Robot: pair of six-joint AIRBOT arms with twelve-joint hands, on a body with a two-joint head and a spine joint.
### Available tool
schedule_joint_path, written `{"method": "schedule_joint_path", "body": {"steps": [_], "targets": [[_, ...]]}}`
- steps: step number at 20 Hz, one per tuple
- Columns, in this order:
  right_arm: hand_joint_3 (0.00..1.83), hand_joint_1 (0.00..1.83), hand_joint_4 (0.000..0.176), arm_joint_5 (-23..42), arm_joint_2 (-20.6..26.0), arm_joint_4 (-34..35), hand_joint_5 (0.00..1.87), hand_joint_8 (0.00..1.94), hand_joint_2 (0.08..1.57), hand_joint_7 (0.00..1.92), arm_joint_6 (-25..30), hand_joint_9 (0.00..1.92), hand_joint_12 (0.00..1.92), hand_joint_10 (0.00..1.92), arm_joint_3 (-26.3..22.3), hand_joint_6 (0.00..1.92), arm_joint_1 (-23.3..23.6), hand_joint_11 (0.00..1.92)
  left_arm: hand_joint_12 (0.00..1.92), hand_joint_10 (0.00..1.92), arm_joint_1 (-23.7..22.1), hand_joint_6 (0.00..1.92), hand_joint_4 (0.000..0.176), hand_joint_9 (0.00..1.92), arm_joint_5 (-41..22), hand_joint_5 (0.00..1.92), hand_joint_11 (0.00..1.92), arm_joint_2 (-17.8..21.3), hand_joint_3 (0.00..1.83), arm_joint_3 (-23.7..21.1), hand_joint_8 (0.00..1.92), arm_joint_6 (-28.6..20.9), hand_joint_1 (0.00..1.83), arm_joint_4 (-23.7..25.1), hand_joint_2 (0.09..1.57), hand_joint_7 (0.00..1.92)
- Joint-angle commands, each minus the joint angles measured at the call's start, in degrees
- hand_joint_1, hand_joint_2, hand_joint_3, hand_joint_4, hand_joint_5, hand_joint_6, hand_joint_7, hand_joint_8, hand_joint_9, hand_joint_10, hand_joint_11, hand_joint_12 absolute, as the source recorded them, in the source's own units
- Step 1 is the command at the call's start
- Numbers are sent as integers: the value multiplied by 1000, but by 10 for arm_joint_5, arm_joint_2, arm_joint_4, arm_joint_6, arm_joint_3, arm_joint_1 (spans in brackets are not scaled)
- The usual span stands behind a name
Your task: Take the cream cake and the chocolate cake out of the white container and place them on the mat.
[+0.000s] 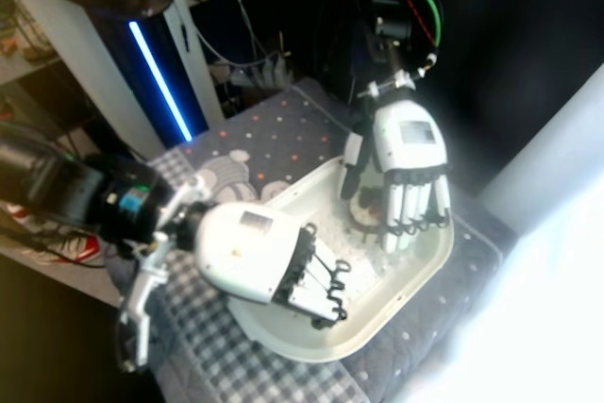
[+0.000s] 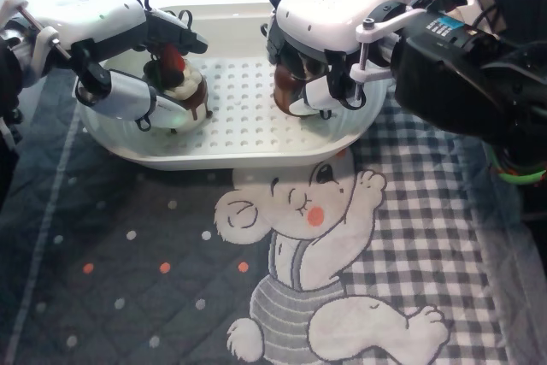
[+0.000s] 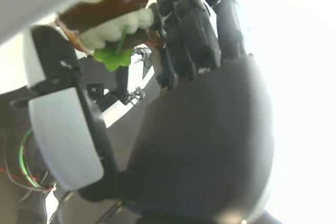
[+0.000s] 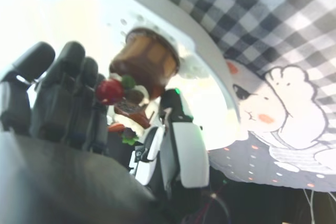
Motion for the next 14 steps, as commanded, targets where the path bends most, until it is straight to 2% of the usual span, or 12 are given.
{"method": "schedule_joint_path", "body": {"steps": [1,2,3,4,5,6,9,10,11,13,14], "targets": [[6,1335,0,59,-2,-6,942,979,1129,909,-3,846,1468,1230,4,1014,8,583,1282,221,0,49,0,719,-44,749,293,-4,15,2,48,1,1143,2,1168,739],[2,1357,0,59,-3,-5,919,1035,1148,862,-3,831,1464,1346,5,1074,8,602,1213,223,1,1067,0,782,-43,743,368,-7,22,6,44,1,1118,0,1210,823],[0,1366,0,59,-3,-5,947,1138,1152,833,-3,833,1527,1418,5,926,8,670,1254,1203,2,1294,0,765,-42,695,450,-10,0,9,1013,1,1299,-2,1257,788],[0,1369,0,59,-4,-5,963,1140,1148,839,-3,843,1545,1424,5,875,8,694,1718,1355,4,1322,0,740,-41,665,564,-13,0,12,1210,1,1435,-4,1234,737],[0,1372,0,59,-5,-5,967,1131,1143,851,-3,853,1537,1415,5,854,8,700,1826,1407,5,1337,0,717,-40,672,574,-15,0,15,1265,1,1459,-6,1232,707],[0,1374,0,59,-6,-5,982,1105,1136,865,-3,866,1505,1393,5,839,8,707,1595,1558,7,1362,0,686,-40,694,512,-18,1,19,1347,1,1352,-12,1251,674],[0,1376,0,60,-6,-5,976,1058,1130,896,-3,874,1487,1373,5,866,8,694,1585,1585,13,1319,0,723,-42,691,557,-21,0,24,1373,1,1330,-24,1248,677],[0,1376,0,62,-6,-5,978,1036,1129,901,-3,870,1470,1365,4,890,8,669,1689,1630,16,1163,0,782,-45,681,654,-20,0,24,1398,1,1340,-28,1238,728],[0,1376,0,67,-5,-5,973,1025,1128,905,-3,874,1467,1362,2,901,8,666,1675,1631,18,1248,0,735,-51,655,603,-20,2,23,1422,-3,1331,-29,1252,687],[0,1375,0,83,-4,-5,966,940,1123,929,-3,873,1412,1318,-9,999,8,641,1704,1626,18,1173,0,775,-62,676,619,-16,0,19,1411,-12,1333,-28,1241,725],[0,1377,0,95,-4,-5,963,888,1116,957,-3,895,1390,1280,-18,1021,8,655,1668,1606,18,1289,0,735,-69,667,559,-12,2,14,1398,-14,1329,-26,1249,687]]}}
